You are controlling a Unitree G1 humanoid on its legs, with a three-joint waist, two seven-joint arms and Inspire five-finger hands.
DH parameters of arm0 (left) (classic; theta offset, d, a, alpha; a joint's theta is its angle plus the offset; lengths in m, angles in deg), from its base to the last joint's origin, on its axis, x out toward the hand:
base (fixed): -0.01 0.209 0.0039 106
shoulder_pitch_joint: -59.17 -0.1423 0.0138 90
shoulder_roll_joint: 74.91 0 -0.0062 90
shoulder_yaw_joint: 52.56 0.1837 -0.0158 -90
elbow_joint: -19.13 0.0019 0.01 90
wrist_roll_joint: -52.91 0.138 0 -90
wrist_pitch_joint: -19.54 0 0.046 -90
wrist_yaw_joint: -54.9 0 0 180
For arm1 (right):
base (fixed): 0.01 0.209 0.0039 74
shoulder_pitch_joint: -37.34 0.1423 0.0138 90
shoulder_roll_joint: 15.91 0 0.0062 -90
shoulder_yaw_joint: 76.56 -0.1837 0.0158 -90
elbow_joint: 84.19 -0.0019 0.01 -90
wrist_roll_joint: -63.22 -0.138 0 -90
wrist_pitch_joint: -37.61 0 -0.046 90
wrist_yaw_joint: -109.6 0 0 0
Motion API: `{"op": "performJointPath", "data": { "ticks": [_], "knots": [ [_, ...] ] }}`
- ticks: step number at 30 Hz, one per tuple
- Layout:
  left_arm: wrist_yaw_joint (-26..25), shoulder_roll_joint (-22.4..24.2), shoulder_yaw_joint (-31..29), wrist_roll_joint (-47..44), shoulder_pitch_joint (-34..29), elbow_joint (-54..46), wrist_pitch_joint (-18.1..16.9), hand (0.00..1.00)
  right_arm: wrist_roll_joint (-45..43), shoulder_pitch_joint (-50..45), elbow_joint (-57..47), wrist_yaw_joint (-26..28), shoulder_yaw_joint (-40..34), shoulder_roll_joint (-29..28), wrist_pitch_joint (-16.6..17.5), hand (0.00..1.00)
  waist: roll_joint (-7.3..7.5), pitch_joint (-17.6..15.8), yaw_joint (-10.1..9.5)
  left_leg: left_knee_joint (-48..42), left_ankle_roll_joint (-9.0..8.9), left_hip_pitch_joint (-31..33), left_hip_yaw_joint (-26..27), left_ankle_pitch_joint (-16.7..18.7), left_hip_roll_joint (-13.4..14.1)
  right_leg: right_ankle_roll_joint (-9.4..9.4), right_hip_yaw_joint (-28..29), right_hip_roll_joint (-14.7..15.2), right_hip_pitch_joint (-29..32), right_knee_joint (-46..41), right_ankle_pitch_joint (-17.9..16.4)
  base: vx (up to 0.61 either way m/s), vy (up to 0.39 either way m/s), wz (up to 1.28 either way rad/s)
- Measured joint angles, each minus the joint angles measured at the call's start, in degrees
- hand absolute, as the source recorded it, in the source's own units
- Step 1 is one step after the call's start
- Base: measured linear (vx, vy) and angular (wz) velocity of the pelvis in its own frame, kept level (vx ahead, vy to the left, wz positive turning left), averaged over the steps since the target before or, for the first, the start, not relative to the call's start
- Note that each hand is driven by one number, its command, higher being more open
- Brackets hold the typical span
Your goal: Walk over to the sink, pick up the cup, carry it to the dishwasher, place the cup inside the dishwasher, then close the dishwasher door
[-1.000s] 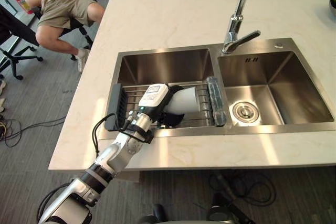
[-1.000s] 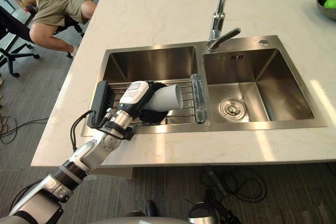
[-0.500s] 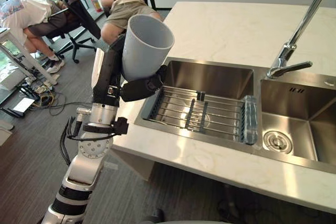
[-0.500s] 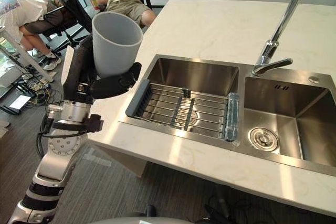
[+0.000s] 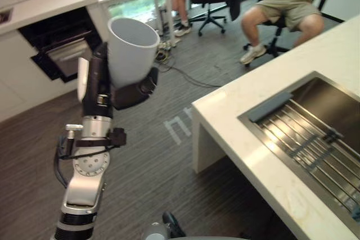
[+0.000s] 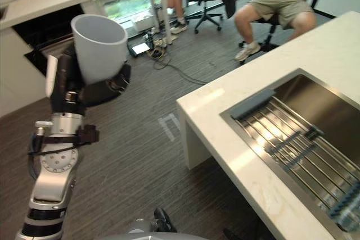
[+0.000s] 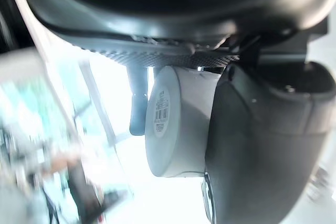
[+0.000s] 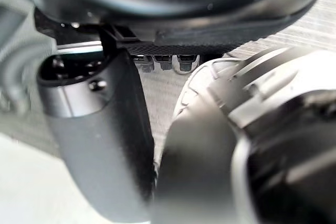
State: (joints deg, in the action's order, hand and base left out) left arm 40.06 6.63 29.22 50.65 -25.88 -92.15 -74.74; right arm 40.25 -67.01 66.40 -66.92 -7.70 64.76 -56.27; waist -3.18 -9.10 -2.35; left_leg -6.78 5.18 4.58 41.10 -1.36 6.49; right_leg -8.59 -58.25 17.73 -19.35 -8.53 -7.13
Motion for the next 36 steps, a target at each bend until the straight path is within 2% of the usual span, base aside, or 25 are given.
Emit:
{"op": "performJointPath", "data": {
  "ticks": [2,6,9,10,12,13,14,15,16,17,18,19,21,24,25,27,28,29,30,31,32,34,35,36],
  "knots": [
    [-1.59,-0.9,-6.57,-1.37,0.02,1.12,0.93,0.0,-0.07,0.04,-0.19,-0.03,-1.04,-0.02,-0.17,1.0,-0.61,-0.1,0.03,0.13,0.51,-0.06,-1.17,0.25,-1.58,-0.43,2.11,-0.2,-0.47,1.61,0.29,-0.08,0.19,0.28],
    [-1.41,-3.4,-13.16,-4.02,-0.11,1.13,0.77,0.0,0.17,0.21,-0.23,0.25,-2.46,0.1,-1.5,1.0,-0.62,0.01,-1.25,0.93,0.7,-0.15,-1.82,0.02,-3.31,-0.41,4.17,0.38,-0.26,2.11,0.29,-0.03,0.11,0.16],
    [-0.59,-3.77,-17.85,-7.15,-1.57,1.1,-1.37,0.0,1.09,0.1,-0.27,0.28,-3.97,-0.12,-2.21,1.0,-0.5,0.68,-2.54,1.97,1.39,0.69,-3.58,0.26,-6.35,0.39,3.16,2.58,0.17,0.51,-0.19,0.06,0.102,0.39],
    [0.44,-3.69,-18.13,-7.69,-2.22,1.09,-2.28,0.0,1.66,-0.28,-0.32,0.25,-5.14,-0.15,-2.47,1.0,-0.41,0.89,-3.07,2.17,1.76,1.05,-5.05,0.88,-7.88,2.29,1.79,4.06,0.11,-2.63,-1.19,0.13,0.108,0.86],
    [2.51,-3.2,-17.35,-8.11,-3.01,1.14,-3.46,0.0,1.97,-1.69,-1.49,-0.44,-6.17,-0.13,-2.76,1.0,0.19,0.91,-2.75,2.7,2.9,0.96,-9.25,1.51,-10.85,4.16,3.0,8.77,0.36,-12.48,-0.74,0.15,0.106,1.31],
    [4.19,-2.9,-16.38,-9.25,-3.55,1.28,-5.14,0.0,1.99,-2.48,-2.75,-0.63,-7.33,-0.07,-2.95,1.0,-0.11,1.14,-2.55,2.77,3.68,0.5,-13.37,1.79,-13.13,8.22,7.5,11.81,1.86,-21.5,1.49,0.16,0.107,1.48],
    [4.88,-2.59,-15.89,-9.74,-3.69,1.39,-6.0,0.0,1.98,-2.69,-3.02,-0.62,-7.51,0.02,-3.15,1.0,-0.26,1.25,-2.33,2.98,4.27,0.26,-15.8,1.75,-13.71,11.28,11.42,12.58,3.49,-25.91,3.55,0.22,0.101,2.17],
    [6.08,-1.31,-15.26,-10.91,-3.71,2.25,-8.43,0.0,1.53,-2.77,-3.31,-0.43,-7.74,-0.45,-3.43,1.0,-0.03,1.14,-1.27,3.05,5.2,-0.01,-21.47,1.44,-15.04,11.29,21.17,11.42,7.16,-33.34,3.69,0.23,0.037,2.46],
    [7.02,0.42,-13.7,-12.67,-3.58,4.55,-11.02,0.0,1.09,-2.7,-4.69,-0.13,-7.76,-1.77,-3.44,1.0,0.26,0.98,-0.59,3.27,5.9,-1.12,-27.07,0.98,-16.03,7.66,29.04,7.73,10.07,-38.48,0.61,0.24,0.013,2.44],
    [7.45,1.28,-12.87,-12.96,-3.66,5.79,-11.51,0.0,1.09,-2.72,-5.34,0.06,-7.7,-2.41,-3.32,1.0,0.56,0.79,-0.71,3.5,5.86,-2.26,-29.41,0.95,-16.52,6.52,31.71,6.23,11.05,-40.05,-0.76,0.27,-0.014,2.16],
    [7.51,2.59,-10.92,-13.45,-4.31,8.0,-11.61,0.0,1.2,-3.01,-6.08,0.77,-7.21,-3.06,-2.91,1.0,1.08,0.84,-1.0,4.26,5.02,-4.66,-33.66,1.44,-17.54,5.7,35.1,4.27,13.06,-41.39,-3.42,0.29,-0.033,1.85],
    [6.54,4.45,-9.18,-13.51,-5.36,8.93,-11.61,0.0,1.55,-2.97,-6.76,2.17,-6.43,-3.72,-2.25,1.0,1.97,1.3,-1.16,5.32,5.63,-6.3,-36.79,2.51,-18.24,5.69,36.98,3.46,16.06,-41.24,-6.01,0.27,-0.039,1.75],
    [4.77,6.73,-6.88,-13.43,-6.25,9.11,-11.61,0.0,2.23,-1.93,-7.46,3.69,-4.77,-4.09,-1.42,1.0,2.76,1.3,-1.2,5.3,5.28,-7.66,-37.29,3.78,-17.65,5.48,41.04,2.23,21.74,-38.16,-8.92,0.22,-0.051,1.48],
    [3.55,7.18,-1.31,-10.77,-6.44,9.16,-11.49,0.0,1.8,0.87,-5.71,4.06,-3.28,-3.94,-2.06,1.0,2.75,1.49,-0.83,2.64,3.88,-7.63,-45.02,5.64,-17.26,4.44,52.41,-3.13,28.94,-23.1,-9.61,0.33,-0.11,1.48],
    [3.62,7.17,0.18,-9.97,-6.39,9.13,-11.36,0.0,1.59,1.44,-5.07,4.08,-3.27,-3.78,-2.28,1.0,2.69,1.68,-0.59,1.63,3.54,-7.69,-47.85,6.24,-17.02,3.9,55.4,-4.56,30.67,-19.8,-9.26,0.34,-0.173,1.57],
    [4.57,7.08,2.37,-9.51,-6.41,9.14,-10.45,0.0,0.21,2.88,-3.24,3.84,-3.67,-3.51,-2.44,1.0,2.84,1.83,0.52,-0.25,1.53,-8.55,-53.78,7.77,-15.62,3.15,59.07,-7.56,33.87,-16.83,-8.31,0.35,-0.221,1.54],
    [5.39,7.1,2.38,-9.52,-6.48,9.14,-9.69,0.0,0.1,2.9,-2.72,3.97,-3.79,-3.51,-2.64,1.0,2.85,1.8,0.51,-1.3,-0.18,-9.2,-53.73,8.74,-15.09,3.21,58.83,-8.26,34.46,-15.82,-7.04,0.38,-0.249,1.28],
    [6.11,7.37,1.91,-9.49,-6.71,9.15,-9.04,0.0,0.19,2.88,-2.16,4.28,-4.01,-3.33,-2.72,1.0,3.67,2.28,0.24,-2.0,-2.26,-11.02,-52.65,9.98,-14.6,3.32,57.42,-8.76,33.83,-12.53,-4.06,0.41,-0.246,0.99],
    [6.3,7.57,1.58,-9.49,-6.9,9.13,-9.06,0.0,0.39,2.83,-1.53,4.44,-4.13,-3.29,-2.71,1.0,3.75,2.34,0.13,-2.08,-3.56,-12.15,-52.34,10.76,-14.47,3.99,56.55,-9.1,33.0,-9.76,-0.89,0.45,-0.245,1.03],
    [6.52,7.88,0.52,-9.43,-7.28,8.71,-9.12,0.0,0.67,2.79,-0.43,4.66,-4.17,-3.14,-2.7,1.0,4.89,3.09,0.21,-2.96,-6.24,-13.8,-51.91,12.53,-14.59,2.47,56.16,-9.62,31.05,-5.73,8.54,0.53,-0.274,0.87],
    [6.58,10.41,0.06,-9.39,-8.05,8.03,-8.88,0.0,0.64,3.45,0.62,4.84,-4.06,-1.45,-2.62,1.0,1.88,3.61,0.07,-5.09,-7.68,-13.89,-50.91,14.18,-12.06,3.08,53.85,-11.17,29.13,-5.23,9.35,0.44,-0.224,0.76],
    [7.5,10.75,-1.56,-9.4,-8.47,5.32,-8.81,0.0,0.32,4.87,0.87,5.17,-3.06,-0.7,-2.56,1.0,0.71,4.06,-0.53,-7.17,-8.51,-13.49,-47.7,13.92,-9.79,4.12,52.81,-12.82,26.38,-2.41,8.83,0.42,-0.23,0.21],
    [8.13,10.75,-1.82,-9.43,-7.83,4.97,-8.76,0.0,-0.05,5.83,0.75,5.16,-2.42,-0.41,-2.54,1.0,1.1,3.86,-0.58,-11.15,-9.56,-12.23,-45.88,13.26,-9.67,4.59,52.87,-12.77,24.63,-1.0,8.73,0.42,-0.228,-0.04],
    [8.66,10.79,-1.82,-9.43,-7.87,4.98,-8.6,0.0,-0.29,6.35,0.59,5.18,-1.95,-0.22,-2.54,1.0,1.97,3.34,-0.82,-12.66,-9.8,-11.49,-44.39,13.58,-9.53,4.66,53.14,-12.5,23.44,-0.17,8.77,0.28,-0.132,-0.04]
  ]
}}
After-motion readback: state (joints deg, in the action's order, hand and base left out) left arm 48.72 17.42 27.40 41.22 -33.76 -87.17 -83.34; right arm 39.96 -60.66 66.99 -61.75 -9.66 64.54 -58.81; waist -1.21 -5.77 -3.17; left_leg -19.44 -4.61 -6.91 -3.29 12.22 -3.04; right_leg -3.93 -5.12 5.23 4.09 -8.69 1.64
